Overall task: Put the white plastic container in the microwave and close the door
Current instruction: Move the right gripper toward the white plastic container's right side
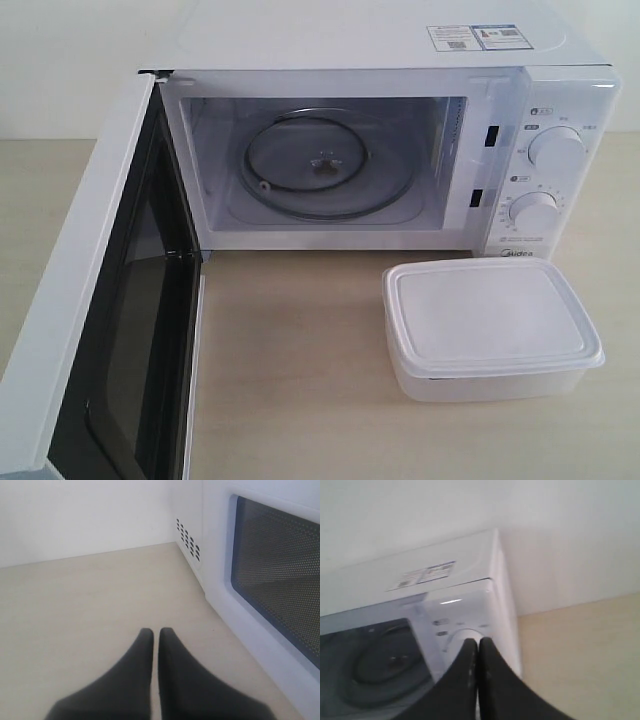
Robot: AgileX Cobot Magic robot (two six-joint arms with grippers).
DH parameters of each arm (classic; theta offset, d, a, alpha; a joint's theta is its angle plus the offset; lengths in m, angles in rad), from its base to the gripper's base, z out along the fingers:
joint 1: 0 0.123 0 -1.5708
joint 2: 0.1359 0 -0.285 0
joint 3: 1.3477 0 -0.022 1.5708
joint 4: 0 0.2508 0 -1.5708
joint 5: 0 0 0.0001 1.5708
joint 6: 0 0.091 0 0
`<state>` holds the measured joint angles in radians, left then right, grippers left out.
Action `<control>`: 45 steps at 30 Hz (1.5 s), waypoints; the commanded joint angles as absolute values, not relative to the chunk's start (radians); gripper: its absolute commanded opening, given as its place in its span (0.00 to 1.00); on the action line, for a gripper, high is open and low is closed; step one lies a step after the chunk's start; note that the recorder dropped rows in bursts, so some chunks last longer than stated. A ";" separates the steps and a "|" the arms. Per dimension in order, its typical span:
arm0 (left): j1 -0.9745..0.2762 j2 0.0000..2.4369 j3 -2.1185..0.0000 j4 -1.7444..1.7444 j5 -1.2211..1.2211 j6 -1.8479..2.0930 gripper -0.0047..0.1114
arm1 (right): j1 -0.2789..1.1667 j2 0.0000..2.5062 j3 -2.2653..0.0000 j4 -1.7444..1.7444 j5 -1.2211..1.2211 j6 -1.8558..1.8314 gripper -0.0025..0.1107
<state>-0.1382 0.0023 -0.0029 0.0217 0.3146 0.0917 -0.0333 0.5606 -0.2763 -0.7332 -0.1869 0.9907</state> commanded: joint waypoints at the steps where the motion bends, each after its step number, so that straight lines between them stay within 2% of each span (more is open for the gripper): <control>1: -0.134 0.000 0.000 0.022 0.314 0.088 0.08 | -0.038 0.562 -0.315 -0.250 0.038 0.477 0.02; 6: -0.134 0.000 0.000 0.022 0.314 0.088 0.08 | -0.038 0.562 -0.396 0.109 0.191 0.151 0.02; 12: -0.134 0.000 0.000 0.022 0.314 0.088 0.08 | -0.034 0.556 -0.413 0.473 0.296 -0.022 0.02; 18: -0.134 0.000 0.000 0.022 0.314 0.088 0.08 | 0.058 0.556 -0.405 0.873 0.408 -0.331 0.02; 34: -0.134 0.000 0.000 0.022 0.314 0.088 0.08 | 0.341 0.560 -0.131 1.339 0.219 -0.395 0.02; 45: -0.134 0.000 0.000 0.022 0.314 0.088 0.08 | 0.381 0.646 -0.119 1.392 0.189 -0.365 0.02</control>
